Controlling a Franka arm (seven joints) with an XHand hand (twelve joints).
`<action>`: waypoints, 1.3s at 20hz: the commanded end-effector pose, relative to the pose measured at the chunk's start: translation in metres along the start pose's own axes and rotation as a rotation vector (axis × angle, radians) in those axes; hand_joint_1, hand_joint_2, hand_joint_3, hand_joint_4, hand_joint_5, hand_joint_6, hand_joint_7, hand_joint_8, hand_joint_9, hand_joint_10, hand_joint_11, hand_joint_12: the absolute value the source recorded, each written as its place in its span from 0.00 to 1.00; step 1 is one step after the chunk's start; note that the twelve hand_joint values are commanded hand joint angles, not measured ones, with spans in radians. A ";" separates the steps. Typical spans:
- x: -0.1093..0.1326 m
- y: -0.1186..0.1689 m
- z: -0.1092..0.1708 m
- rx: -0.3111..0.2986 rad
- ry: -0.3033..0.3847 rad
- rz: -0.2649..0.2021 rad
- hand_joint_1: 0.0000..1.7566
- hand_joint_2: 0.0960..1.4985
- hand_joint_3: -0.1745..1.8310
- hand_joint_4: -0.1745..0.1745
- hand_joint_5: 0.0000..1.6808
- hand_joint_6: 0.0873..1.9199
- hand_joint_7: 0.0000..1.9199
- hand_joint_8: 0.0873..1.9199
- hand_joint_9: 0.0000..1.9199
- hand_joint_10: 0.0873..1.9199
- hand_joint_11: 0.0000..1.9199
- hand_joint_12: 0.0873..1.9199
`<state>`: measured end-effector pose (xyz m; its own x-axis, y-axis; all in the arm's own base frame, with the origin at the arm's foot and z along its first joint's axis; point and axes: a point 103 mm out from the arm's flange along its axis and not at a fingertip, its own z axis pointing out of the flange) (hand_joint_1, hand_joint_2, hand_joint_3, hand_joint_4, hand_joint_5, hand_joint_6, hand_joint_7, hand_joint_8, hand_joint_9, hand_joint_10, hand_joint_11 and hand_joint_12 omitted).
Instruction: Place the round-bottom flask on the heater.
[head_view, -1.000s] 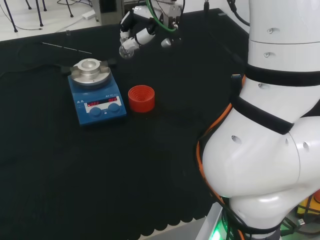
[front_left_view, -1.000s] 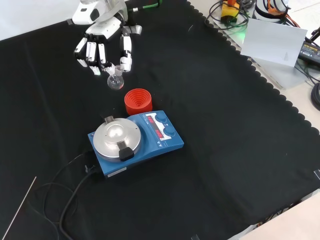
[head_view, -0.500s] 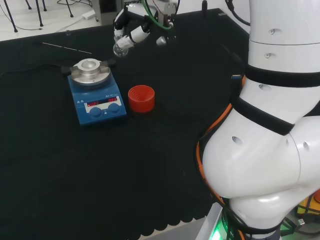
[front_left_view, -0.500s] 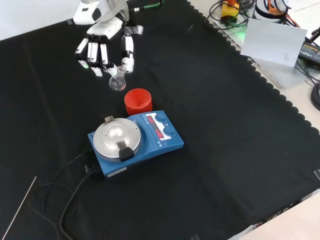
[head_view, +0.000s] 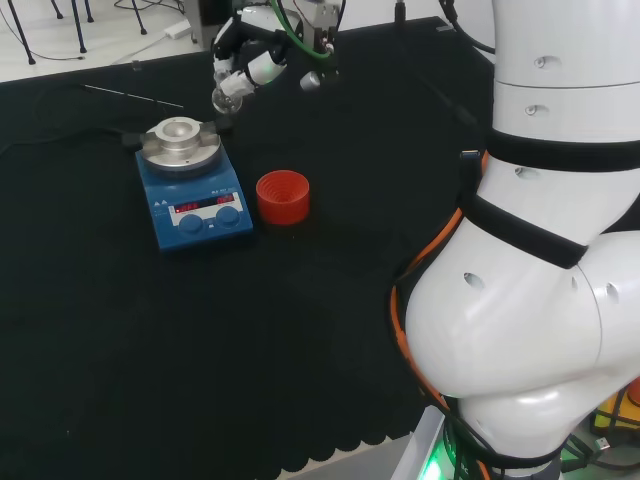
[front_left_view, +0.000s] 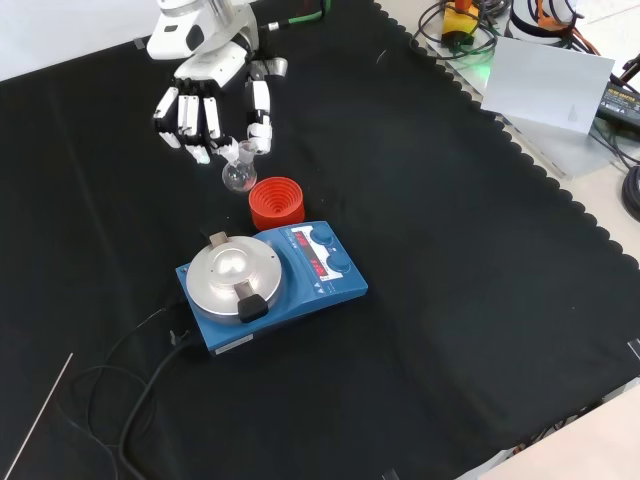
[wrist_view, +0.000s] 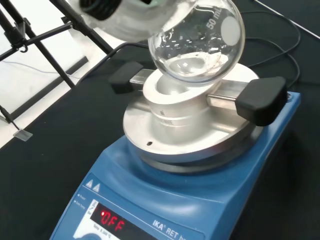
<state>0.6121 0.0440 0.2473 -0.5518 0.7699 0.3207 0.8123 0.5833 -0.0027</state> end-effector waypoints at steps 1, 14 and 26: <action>0.007 0.012 0.003 0.011 0.007 -0.020 0.60 0.64 0.13 1.00 0.68 0.37 0.39 0.33 0.40 0.40 0.09 0.75; 0.007 0.045 0.008 0.026 0.057 -0.072 0.60 0.64 0.13 1.00 0.68 0.37 0.39 0.33 0.40 0.40 0.10 0.75; 0.012 0.061 0.015 0.047 0.124 -0.101 0.60 0.64 0.13 1.00 0.68 0.37 0.39 0.33 0.40 0.40 0.10 0.75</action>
<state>0.6500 0.0865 0.2412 -0.6047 0.6891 0.3994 0.7522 0.6589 0.0021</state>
